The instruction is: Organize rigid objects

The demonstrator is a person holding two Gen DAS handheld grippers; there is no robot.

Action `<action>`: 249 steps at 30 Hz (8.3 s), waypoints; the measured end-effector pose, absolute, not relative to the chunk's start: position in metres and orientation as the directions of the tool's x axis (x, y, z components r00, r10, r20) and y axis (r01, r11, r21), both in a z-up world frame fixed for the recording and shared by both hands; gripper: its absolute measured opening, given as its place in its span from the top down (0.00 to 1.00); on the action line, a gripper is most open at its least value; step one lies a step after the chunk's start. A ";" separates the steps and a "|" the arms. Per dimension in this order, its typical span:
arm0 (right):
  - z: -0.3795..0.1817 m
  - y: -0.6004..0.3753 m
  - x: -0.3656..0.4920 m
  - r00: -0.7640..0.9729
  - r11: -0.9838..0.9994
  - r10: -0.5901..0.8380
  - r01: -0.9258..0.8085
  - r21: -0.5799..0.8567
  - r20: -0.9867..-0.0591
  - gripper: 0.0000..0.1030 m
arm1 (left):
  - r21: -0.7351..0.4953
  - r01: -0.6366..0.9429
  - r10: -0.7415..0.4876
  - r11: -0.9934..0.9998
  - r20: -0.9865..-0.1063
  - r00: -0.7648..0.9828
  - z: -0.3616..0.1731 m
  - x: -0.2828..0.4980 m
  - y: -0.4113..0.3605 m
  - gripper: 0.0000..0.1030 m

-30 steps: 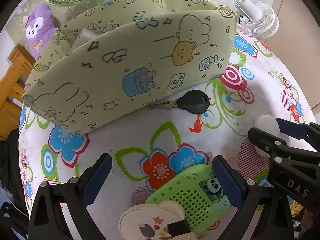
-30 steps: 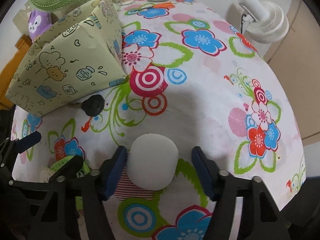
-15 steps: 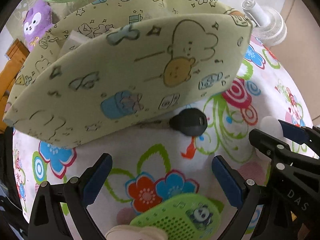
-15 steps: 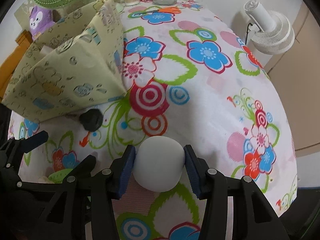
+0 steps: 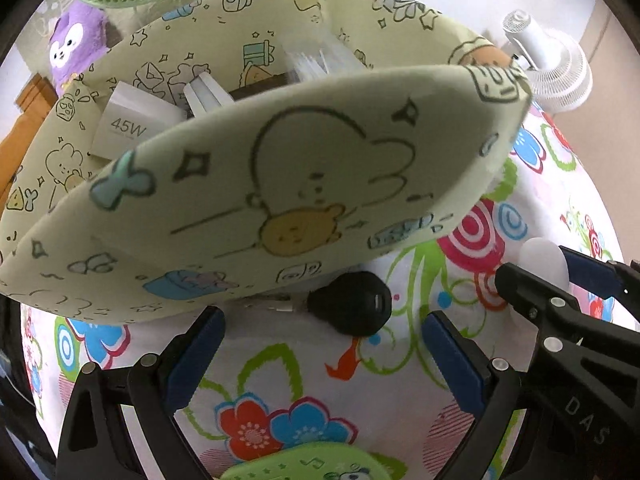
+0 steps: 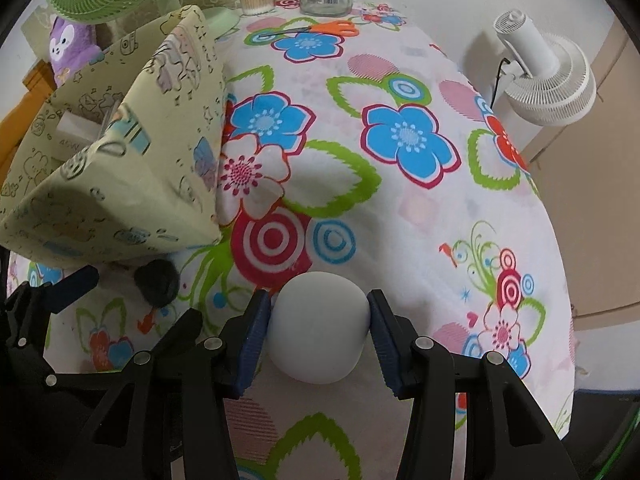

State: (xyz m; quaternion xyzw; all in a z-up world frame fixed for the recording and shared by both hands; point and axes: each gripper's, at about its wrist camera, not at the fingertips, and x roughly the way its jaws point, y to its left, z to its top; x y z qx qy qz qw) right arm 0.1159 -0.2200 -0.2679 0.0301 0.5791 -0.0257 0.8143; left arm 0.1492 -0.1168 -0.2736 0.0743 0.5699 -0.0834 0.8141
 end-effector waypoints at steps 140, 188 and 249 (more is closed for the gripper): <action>-0.092 -0.136 0.119 0.560 0.995 0.100 -0.081 0.066 -0.822 0.49 | 0.044 0.142 -0.047 0.989 -0.814 0.579 -0.084 0.106 -0.025 0.69; -0.150 -0.123 0.208 0.437 0.983 0.156 -0.157 0.095 -0.886 0.49 | 0.096 0.136 0.019 0.986 -0.876 0.482 -0.140 0.182 -0.029 0.14; -0.104 -0.112 0.124 0.530 0.988 0.121 -0.145 0.052 -0.839 0.07 | 0.073 0.198 -0.044 0.977 -0.846 0.532 -0.097 0.106 -0.019 0.06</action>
